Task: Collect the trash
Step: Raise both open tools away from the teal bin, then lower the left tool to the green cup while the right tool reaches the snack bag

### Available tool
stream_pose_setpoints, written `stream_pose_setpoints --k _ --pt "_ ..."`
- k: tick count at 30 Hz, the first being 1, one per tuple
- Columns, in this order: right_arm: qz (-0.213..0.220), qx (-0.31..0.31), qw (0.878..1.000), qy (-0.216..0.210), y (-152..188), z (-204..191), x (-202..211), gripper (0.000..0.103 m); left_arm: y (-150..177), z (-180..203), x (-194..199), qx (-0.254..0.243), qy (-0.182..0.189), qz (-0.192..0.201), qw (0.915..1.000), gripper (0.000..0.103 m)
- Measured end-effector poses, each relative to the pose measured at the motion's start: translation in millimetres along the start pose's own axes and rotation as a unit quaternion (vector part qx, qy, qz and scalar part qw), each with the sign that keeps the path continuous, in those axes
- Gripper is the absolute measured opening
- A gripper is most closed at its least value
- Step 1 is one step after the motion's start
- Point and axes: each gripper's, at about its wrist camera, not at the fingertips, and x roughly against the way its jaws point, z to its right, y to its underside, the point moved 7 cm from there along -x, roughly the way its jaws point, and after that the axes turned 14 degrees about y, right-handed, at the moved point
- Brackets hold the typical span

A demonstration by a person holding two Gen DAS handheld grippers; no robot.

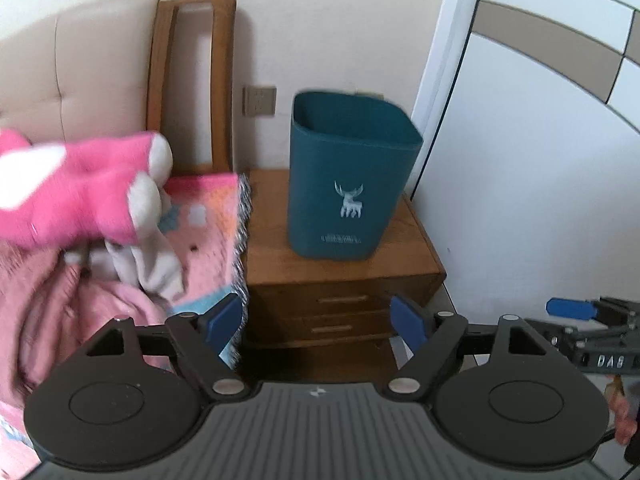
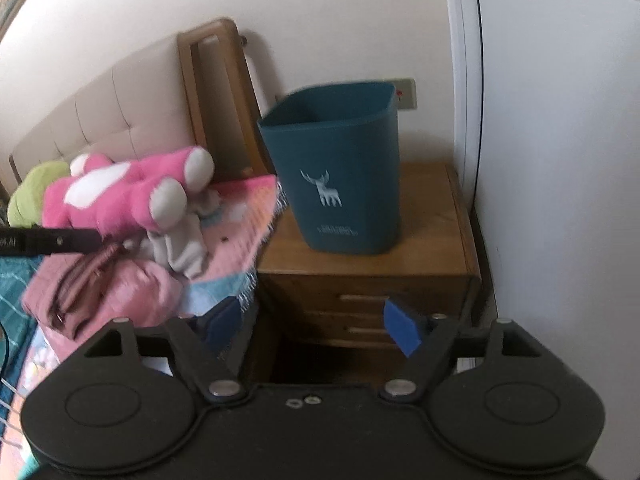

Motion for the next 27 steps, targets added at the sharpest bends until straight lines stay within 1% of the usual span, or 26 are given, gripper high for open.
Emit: stream_pose_setpoints --k 2,4,6,9,12,13,16,19,21,23,24,27 --pt "-0.006 0.007 1.000 0.000 19 4 -13 0.080 17 -5 -20 0.019 -0.004 0.000 0.9998 0.082" --pt "-0.020 0.008 1.000 -0.008 42 9 -33 0.081 36 -11 -42 0.027 -0.030 0.008 0.9992 0.082" --pt "-0.034 0.014 0.999 -0.014 69 12 -55 0.081 62 -16 -69 0.029 -0.053 0.003 0.9982 0.082" --pt "-0.060 0.026 0.998 -0.019 115 14 -94 0.081 108 -23 -116 0.040 -0.065 -0.017 0.9969 0.082" --pt "-0.084 0.035 0.996 -0.015 167 16 -136 0.081 162 -36 -169 0.067 -0.074 -0.056 0.9934 0.082" --pt "-0.093 0.041 0.995 -0.007 186 16 -151 0.081 179 -40 -184 0.072 -0.083 -0.067 0.9917 0.082" --pt "-0.128 0.047 0.991 0.007 246 18 -199 0.081 240 -55 -237 0.091 -0.101 -0.104 0.9852 0.082" --pt "-0.169 0.040 0.985 0.020 311 21 -247 0.081 295 -70 -280 0.112 -0.105 -0.139 0.9783 0.082" --pt "-0.199 0.027 0.979 0.031 351 22 -276 0.081 336 -81 -311 0.129 -0.104 -0.171 0.9712 0.082" --pt "-0.216 0.011 0.975 0.046 388 23 -300 0.081 375 -92 -339 0.144 -0.101 -0.204 0.9631 0.082" --pt "-0.224 0.005 0.973 0.052 403 23 -311 0.081 391 -98 -350 0.145 -0.103 -0.212 0.9608 0.082" --pt "-0.259 -0.018 0.964 0.064 451 24 -345 0.081 442 -116 -381 0.151 -0.118 -0.247 0.9500 0.082"
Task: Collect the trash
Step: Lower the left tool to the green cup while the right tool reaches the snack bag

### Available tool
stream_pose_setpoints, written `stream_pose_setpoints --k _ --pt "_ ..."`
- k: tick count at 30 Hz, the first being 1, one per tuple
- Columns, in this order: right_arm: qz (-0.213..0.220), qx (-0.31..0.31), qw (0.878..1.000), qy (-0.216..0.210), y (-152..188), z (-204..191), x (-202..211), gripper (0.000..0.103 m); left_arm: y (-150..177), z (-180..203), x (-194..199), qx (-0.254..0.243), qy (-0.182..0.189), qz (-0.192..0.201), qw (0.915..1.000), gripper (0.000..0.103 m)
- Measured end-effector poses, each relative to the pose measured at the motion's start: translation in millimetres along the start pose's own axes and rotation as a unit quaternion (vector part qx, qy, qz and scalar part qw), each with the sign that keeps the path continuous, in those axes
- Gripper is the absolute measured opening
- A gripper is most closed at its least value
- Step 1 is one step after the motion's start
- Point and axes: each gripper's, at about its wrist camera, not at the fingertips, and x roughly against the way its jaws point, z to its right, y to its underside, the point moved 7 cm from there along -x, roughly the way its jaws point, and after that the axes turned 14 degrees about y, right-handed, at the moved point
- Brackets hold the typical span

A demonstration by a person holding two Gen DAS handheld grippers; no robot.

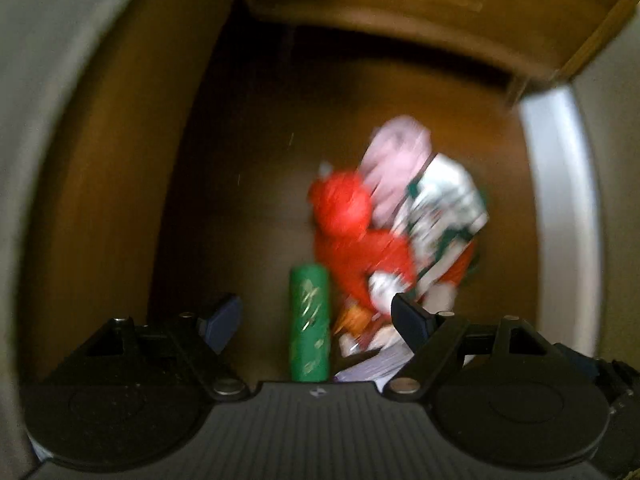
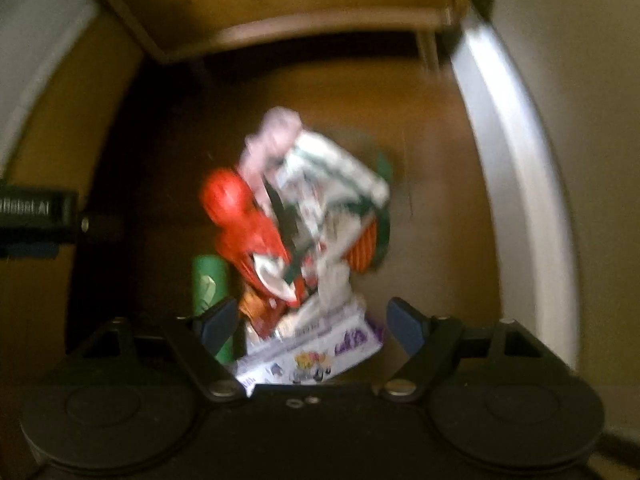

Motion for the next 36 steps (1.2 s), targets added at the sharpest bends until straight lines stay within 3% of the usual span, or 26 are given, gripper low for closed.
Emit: stream_pose_setpoints --k 5,12,24,26,29,30,36 --pt "-0.053 -0.040 0.998 0.005 27 -5 -64 0.081 25 -28 -72 0.006 -0.013 -0.040 0.9991 0.082" --pt "-0.108 -0.103 0.989 0.000 50 -11 -121 0.081 42 -51 -137 0.006 -0.011 -0.068 0.9976 0.082" --pt "-0.150 -0.152 0.976 -0.029 69 -25 -165 0.078 61 -67 -190 0.016 0.008 -0.102 0.9946 0.081" --pt "-0.150 -0.159 0.975 -0.034 69 -24 -167 0.078 63 -70 -192 0.019 0.012 -0.104 0.9944 0.075" --pt "-0.158 -0.171 0.972 -0.035 70 -24 -173 0.057 66 -75 -198 0.035 0.018 -0.114 0.9928 0.056" --pt "-0.162 -0.174 0.971 -0.031 70 -24 -175 0.055 65 -78 -199 0.038 0.017 -0.114 0.9927 0.053" --pt "-0.160 -0.183 0.970 -0.025 70 -22 -171 0.047 61 -80 -192 0.042 0.006 -0.111 0.9928 0.050"
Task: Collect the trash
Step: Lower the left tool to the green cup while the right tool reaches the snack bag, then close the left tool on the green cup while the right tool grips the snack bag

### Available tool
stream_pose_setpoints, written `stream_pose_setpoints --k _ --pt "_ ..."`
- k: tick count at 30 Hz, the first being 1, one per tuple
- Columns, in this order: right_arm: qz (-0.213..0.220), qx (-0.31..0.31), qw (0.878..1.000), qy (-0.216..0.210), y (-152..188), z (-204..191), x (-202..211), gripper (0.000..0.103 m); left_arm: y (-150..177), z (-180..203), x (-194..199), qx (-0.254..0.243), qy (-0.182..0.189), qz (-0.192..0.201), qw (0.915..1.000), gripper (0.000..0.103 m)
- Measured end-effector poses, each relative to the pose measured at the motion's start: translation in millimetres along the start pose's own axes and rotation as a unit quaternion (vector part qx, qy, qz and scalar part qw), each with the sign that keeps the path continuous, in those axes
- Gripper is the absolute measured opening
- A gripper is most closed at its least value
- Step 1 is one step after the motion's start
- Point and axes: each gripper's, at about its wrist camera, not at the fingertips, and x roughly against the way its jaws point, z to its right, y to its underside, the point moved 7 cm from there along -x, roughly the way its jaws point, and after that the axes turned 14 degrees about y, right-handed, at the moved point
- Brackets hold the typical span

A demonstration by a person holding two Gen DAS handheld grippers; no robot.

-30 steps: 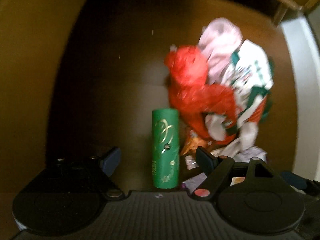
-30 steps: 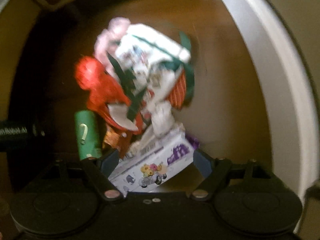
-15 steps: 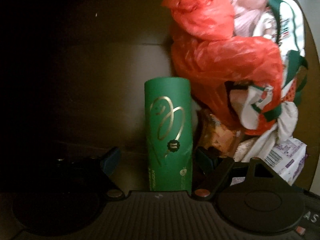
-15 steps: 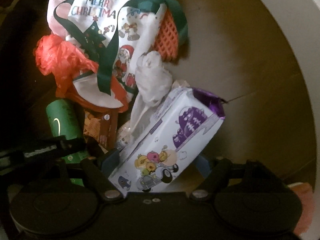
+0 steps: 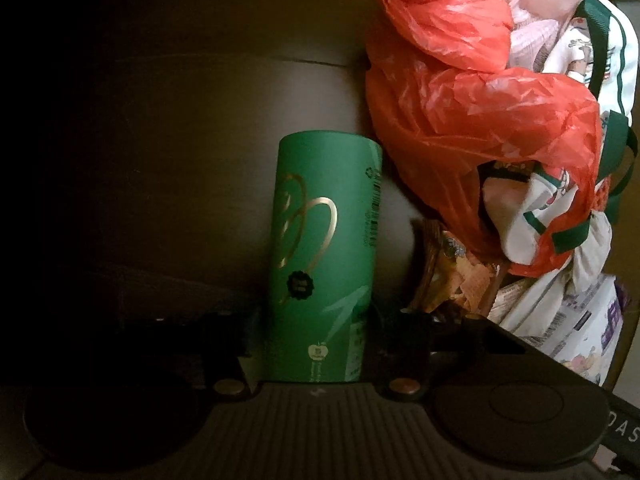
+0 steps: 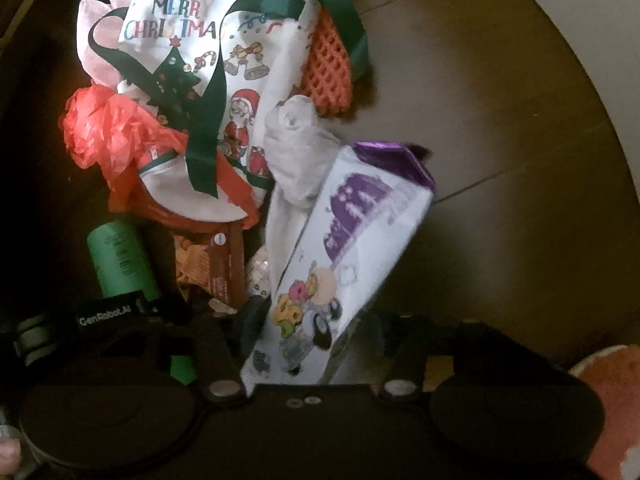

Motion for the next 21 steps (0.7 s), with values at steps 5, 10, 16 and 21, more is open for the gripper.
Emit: stream_pose_setpoints --k 5,10,16,21 --pt "0.001 -0.008 1.000 0.007 11 10 26 0.040 9 8 24 0.009 -0.010 0.002 0.9999 0.049" --pt "0.012 0.008 1.000 0.016 14 19 70 0.039 16 22 66 0.015 -0.016 0.002 0.9998 0.049" --pt "0.052 0.041 0.998 0.011 10 23 155 0.039 13 57 146 -0.009 -0.019 0.024 0.9995 0.049" --pt "0.100 0.068 0.993 -0.013 0 27 248 0.039 6 80 222 -0.024 -0.009 0.052 0.9983 0.049"
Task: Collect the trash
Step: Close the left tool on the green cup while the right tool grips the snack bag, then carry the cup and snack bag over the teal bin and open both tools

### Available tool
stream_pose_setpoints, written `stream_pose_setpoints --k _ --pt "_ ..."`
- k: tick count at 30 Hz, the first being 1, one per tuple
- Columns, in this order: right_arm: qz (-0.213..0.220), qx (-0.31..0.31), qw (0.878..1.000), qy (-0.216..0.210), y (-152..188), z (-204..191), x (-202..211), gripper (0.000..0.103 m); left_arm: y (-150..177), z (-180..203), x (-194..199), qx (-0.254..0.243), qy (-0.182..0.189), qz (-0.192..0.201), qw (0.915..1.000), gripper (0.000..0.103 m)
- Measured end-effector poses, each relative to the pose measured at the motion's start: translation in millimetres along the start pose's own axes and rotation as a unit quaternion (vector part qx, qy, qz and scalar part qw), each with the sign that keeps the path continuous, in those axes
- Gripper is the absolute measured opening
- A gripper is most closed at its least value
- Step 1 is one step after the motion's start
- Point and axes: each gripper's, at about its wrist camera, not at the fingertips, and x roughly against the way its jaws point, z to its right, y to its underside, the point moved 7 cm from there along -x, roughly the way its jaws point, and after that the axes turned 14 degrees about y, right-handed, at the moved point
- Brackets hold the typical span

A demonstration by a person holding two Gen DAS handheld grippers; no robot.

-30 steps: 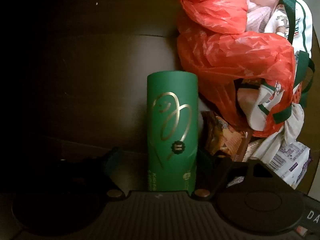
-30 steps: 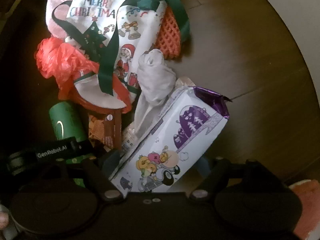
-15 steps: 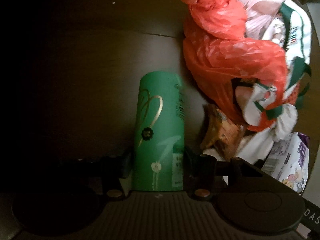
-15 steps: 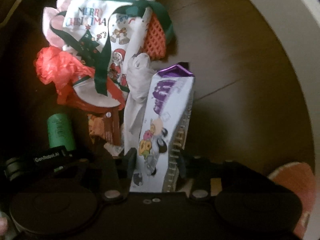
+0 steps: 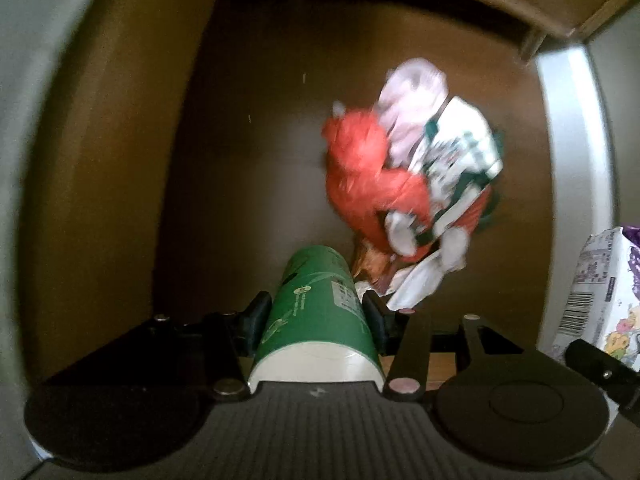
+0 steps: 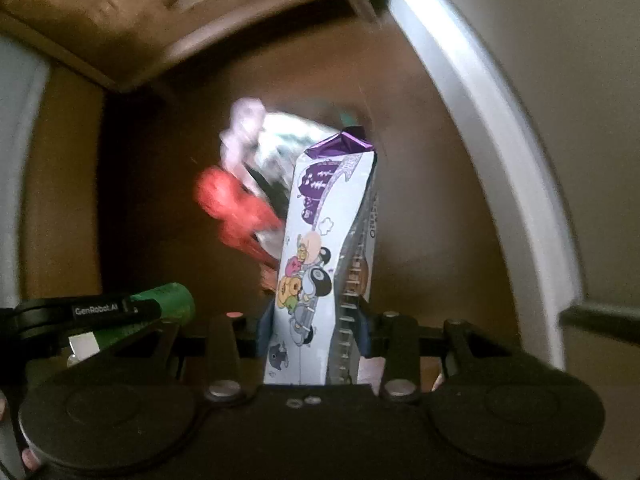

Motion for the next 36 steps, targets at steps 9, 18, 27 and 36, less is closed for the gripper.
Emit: stream_pose_setpoints --k 9,18,27,36 --pt "0.078 0.055 0.995 -0.027 -65 -9 171 0.039 -33 50 168 -0.001 0.026 0.076 0.9967 0.049" --pt "0.178 0.087 0.979 -0.042 -149 -46 333 0.039 -78 119 335 -0.039 0.054 0.163 0.9844 0.049" --pt "0.258 0.112 0.958 -0.057 -197 -82 446 0.038 -122 177 473 -0.083 0.066 0.261 0.9595 0.049" --pt "0.292 0.115 0.948 -0.053 -240 -98 518 0.038 -152 219 560 -0.097 0.066 0.333 0.9355 0.049"
